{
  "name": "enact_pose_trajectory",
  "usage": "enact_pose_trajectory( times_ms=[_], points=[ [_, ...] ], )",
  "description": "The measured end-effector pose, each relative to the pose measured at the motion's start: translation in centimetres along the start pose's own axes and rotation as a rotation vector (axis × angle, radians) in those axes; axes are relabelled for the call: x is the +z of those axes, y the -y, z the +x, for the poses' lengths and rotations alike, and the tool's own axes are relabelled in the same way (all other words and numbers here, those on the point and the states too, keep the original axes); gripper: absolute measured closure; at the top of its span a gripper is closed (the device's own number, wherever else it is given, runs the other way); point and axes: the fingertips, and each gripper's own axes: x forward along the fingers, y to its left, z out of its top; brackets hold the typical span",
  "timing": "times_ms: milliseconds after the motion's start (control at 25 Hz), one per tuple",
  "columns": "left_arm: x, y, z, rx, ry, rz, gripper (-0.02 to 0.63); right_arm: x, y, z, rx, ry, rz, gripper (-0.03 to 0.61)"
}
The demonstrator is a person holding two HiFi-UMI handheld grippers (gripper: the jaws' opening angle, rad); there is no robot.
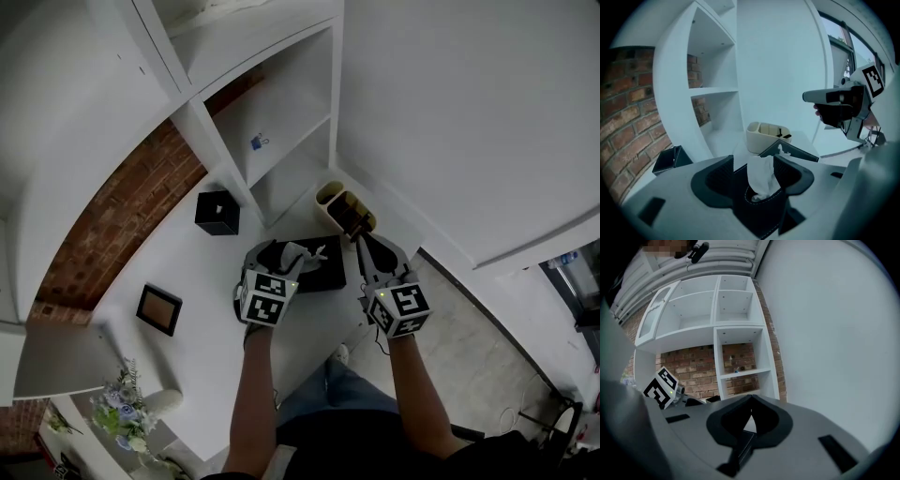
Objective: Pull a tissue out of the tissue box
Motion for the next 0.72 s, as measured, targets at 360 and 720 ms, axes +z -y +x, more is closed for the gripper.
enact_pose_trajectory(
  times_ms=[360,720],
  points=[
    [-1.6,0.9,2.1,-0.057,-0.221,0.175,0.44,-0.7,0.4,0.1,0.003,-0.022,0.002,0.581],
    [-1.9,0.5,1.9,0.017,-0.246,0.257,0.603,-1.1,0.4,-0.3,0.001,-0.028,0.007,0.581]
  ],
)
